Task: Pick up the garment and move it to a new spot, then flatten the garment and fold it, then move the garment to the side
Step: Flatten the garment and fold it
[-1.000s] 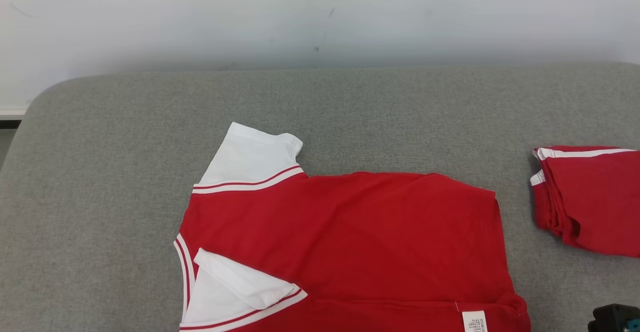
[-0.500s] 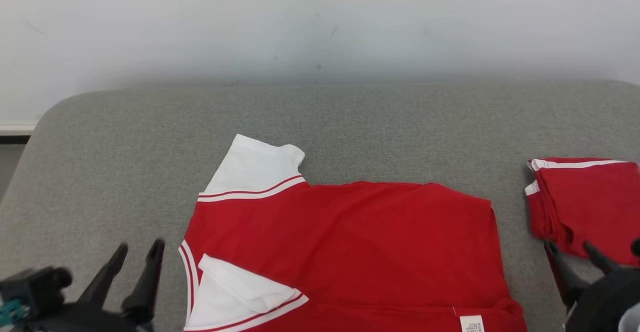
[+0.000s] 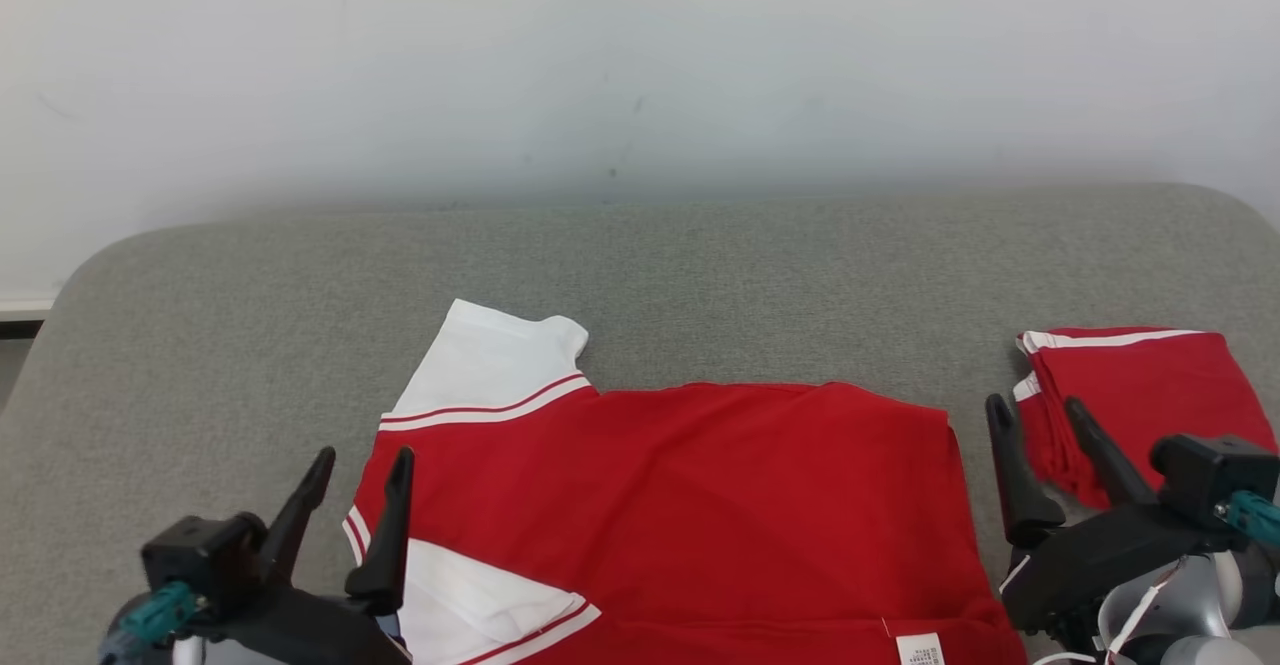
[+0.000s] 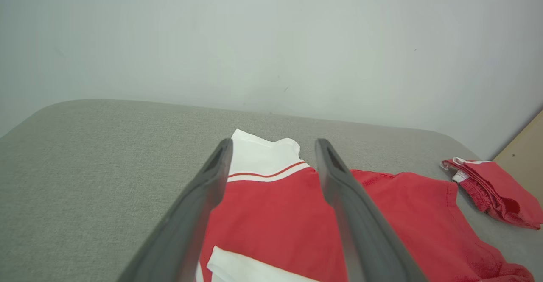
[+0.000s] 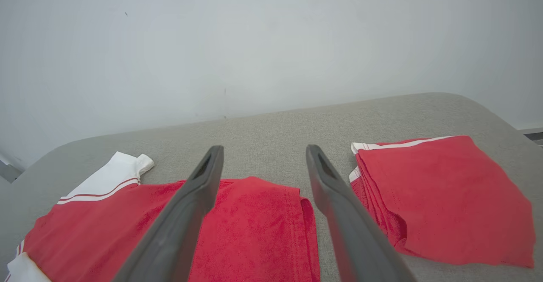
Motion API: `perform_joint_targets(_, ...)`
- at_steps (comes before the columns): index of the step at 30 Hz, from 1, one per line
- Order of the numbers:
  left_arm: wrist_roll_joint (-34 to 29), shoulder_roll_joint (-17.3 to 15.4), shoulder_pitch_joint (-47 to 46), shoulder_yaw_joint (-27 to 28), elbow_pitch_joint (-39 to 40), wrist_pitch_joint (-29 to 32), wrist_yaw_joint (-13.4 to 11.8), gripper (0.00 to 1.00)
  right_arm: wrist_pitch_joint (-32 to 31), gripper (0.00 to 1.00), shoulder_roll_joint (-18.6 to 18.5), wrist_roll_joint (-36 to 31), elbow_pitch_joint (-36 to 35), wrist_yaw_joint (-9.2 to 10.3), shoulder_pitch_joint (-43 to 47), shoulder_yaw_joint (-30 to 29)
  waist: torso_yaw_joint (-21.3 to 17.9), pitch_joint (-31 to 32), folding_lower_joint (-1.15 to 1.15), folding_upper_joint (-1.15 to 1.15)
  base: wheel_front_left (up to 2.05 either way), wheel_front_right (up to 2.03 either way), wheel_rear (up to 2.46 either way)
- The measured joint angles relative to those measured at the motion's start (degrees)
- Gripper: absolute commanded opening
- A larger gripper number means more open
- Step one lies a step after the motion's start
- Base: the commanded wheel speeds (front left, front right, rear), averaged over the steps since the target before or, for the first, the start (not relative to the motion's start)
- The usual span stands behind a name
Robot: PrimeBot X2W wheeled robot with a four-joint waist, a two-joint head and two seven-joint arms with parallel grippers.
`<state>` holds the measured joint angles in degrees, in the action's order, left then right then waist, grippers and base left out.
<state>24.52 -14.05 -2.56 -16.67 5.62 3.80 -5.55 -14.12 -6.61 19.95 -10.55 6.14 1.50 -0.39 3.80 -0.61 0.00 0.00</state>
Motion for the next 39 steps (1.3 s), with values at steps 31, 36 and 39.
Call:
perform_joint_targets(31,-0.5,-0.5,-13.5,-2.0,-17.2,3.5,4.5,1.0,12.6,1.0,0.1,-0.9,0.6,-1.98,0.1,0.6,-1.3,-4.7,0.01,0.0,0.0,0.0,0.0)
perform_joint_targets(36,1.2,-1.3,-22.4,-0.7,-22.7,8.8,5.3,1.0,12.6,1.0,0.0,-1.2,-1.0,-2.65,-1.5,2.0,-2.6,-8.0,0.01,0.01,0.0,0.0,0.0)
perform_joint_targets(39,1.3,-2.5,-26.9,0.3,-25.8,11.9,5.6,1.0,12.3,1.0,-0.1,-1.6,-1.6,-3.21,-2.3,3.4,-4.1,-10.0,0.01,0.0,0.0,0.0,0.0)
